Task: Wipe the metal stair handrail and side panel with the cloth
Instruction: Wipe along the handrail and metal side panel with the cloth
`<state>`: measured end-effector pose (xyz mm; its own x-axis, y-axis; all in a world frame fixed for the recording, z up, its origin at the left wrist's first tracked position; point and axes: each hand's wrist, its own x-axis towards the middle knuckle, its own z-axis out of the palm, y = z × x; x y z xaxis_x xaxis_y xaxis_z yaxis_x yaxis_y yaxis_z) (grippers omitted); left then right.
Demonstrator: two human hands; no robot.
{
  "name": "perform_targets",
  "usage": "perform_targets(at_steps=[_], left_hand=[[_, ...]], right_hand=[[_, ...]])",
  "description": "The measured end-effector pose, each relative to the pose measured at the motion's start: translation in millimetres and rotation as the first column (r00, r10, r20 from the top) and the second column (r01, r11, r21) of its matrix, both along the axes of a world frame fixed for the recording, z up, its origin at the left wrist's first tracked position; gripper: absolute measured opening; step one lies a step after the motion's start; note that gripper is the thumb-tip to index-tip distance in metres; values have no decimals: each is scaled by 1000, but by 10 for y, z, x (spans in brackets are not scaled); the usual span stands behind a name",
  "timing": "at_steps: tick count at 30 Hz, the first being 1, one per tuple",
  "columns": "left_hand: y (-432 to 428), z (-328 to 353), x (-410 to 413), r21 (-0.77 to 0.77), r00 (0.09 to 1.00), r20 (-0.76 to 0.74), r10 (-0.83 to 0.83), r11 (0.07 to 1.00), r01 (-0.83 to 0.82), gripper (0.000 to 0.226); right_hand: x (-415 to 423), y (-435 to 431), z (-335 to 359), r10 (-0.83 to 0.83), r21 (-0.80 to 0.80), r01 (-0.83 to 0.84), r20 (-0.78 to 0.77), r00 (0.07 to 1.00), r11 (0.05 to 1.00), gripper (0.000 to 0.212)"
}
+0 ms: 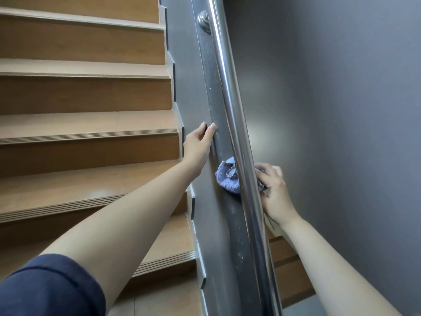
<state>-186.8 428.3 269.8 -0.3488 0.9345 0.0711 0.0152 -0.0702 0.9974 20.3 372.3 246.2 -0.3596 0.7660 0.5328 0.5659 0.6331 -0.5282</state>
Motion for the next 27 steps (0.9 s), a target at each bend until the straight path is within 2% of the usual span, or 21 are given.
perform_targets(at_steps=[2, 4, 7, 9, 11, 13, 15, 17, 22, 27], left_hand=[[6, -25, 20, 20, 1000, 21, -16, 1000, 15, 22], [2, -34, 33, 45, 999, 43, -1, 999, -1, 12], [-20, -41, 55, 86, 998, 60, -9, 996, 4, 30], [-28, -53, 67, 96, 998, 58, -13, 995, 7, 33], [-5, -73, 60, 102, 999, 48, -8, 995, 3, 29], [79, -129, 16, 122, 998, 58, -14, 992, 7, 14], [64, -107, 16, 144, 1000, 5, -15, 989, 14, 48], [21, -149, 51, 188, 1000, -16, -4, 982, 7, 57], [-198, -371, 194, 197, 1000, 1, 9, 980, -9, 56], [-409, -615, 323, 163, 996, 93, -5, 987, -10, 56]], right_hand=[[53, -96, -101, -5, -14, 5, -1, 1000, 1000, 32], [74, -132, -111, -9, -14, 9, 8, 1000, 1000, 32], [36, -18, 12, 16, 14, -16, 33, 999, 1000, 29], [-9, 105, 115, 25, 39, -26, 41, 999, 999, 27], [-43, 197, 144, 29, 36, -30, 33, 999, 999, 27], [-47, 236, 107, 41, 35, -43, 46, 998, 998, 29], [-17, 261, 56, 48, 50, -51, 57, 997, 997, 38], [35, 240, -41, 73, 73, -79, 78, 994, 994, 45], [186, 20, -300, 107, 82, -114, 87, 990, 990, 49], [401, -359, -637, 114, 29, -117, 100, 988, 993, 51]])
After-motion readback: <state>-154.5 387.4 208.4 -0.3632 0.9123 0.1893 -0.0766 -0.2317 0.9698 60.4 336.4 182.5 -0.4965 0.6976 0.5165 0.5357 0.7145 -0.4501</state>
